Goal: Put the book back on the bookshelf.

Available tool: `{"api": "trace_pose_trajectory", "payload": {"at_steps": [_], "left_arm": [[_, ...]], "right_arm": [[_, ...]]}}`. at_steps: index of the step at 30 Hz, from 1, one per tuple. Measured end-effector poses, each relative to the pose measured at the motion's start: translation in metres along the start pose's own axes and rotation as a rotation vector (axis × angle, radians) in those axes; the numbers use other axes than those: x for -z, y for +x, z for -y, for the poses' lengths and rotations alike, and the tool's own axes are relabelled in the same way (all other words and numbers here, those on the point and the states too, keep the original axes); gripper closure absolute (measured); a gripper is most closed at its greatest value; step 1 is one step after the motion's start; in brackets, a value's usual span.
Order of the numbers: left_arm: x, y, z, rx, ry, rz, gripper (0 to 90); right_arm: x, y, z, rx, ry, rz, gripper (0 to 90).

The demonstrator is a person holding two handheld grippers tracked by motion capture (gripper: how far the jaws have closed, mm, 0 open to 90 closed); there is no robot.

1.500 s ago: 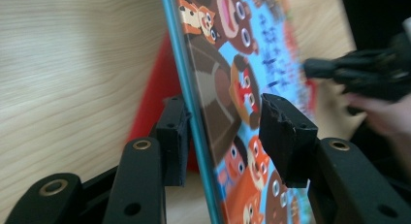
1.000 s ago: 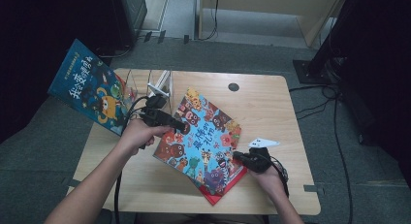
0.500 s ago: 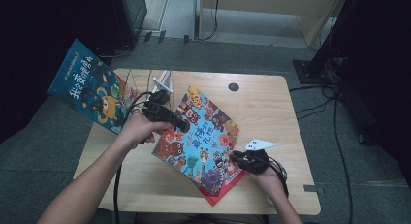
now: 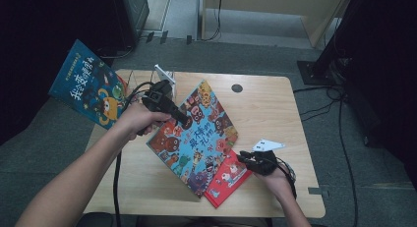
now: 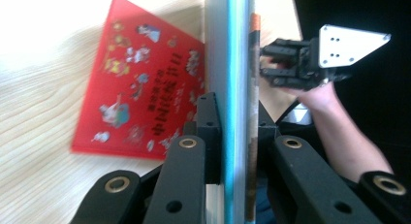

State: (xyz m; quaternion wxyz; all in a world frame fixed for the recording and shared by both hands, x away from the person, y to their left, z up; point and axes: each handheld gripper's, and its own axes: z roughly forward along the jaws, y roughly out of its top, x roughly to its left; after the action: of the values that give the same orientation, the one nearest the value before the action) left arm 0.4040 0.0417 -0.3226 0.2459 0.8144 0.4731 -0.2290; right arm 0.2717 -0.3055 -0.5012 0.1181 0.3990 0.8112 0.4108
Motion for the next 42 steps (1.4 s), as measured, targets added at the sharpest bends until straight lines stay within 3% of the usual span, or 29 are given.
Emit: {"api": "trace_pose_trajectory", "payload": {"at_steps": [4,7,15,22,28,35,37,40,42], "left_arm": [[0.017,-0.006,0.006,-0.025,-0.010,-0.069,81.5],[0.032,-0.002,0.016,-0.009,-0.033,-0.087,81.4],[0.069,0.011,0.049,0.032,-0.063,-0.087,81.4],[0.098,0.024,0.084,0.083,-0.124,-0.098,81.3],[0.120,0.034,0.117,0.143,-0.182,-0.117,81.5],[0.140,0.045,0.149,0.194,-0.212,-0.137,81.5],[0.146,0.049,0.157,0.207,-0.227,-0.136,81.4],[0.156,0.054,0.168,0.222,-0.247,-0.140,81.5],[0.163,0.056,0.174,0.240,-0.264,-0.147,81.5]], "right_arm": [[-0.003,0.002,-0.003,0.007,-0.006,-0.010,74.7],[-0.008,0.004,-0.006,0.020,0.004,-0.019,71.3],[-0.025,0.008,-0.014,0.038,0.019,-0.038,60.4],[-0.040,0.012,-0.018,0.075,0.002,-0.042,47.2],[-0.048,0.012,-0.025,0.113,0.018,-0.036,45.2],[-0.052,0.008,-0.027,0.090,-0.002,-0.055,42.5],[-0.053,0.008,-0.029,0.108,0.009,-0.056,41.8],[-0.057,0.001,-0.028,0.018,0.043,-0.093,40.4],[-0.057,-0.001,-0.028,-0.004,0.046,-0.105,39.5]]}}
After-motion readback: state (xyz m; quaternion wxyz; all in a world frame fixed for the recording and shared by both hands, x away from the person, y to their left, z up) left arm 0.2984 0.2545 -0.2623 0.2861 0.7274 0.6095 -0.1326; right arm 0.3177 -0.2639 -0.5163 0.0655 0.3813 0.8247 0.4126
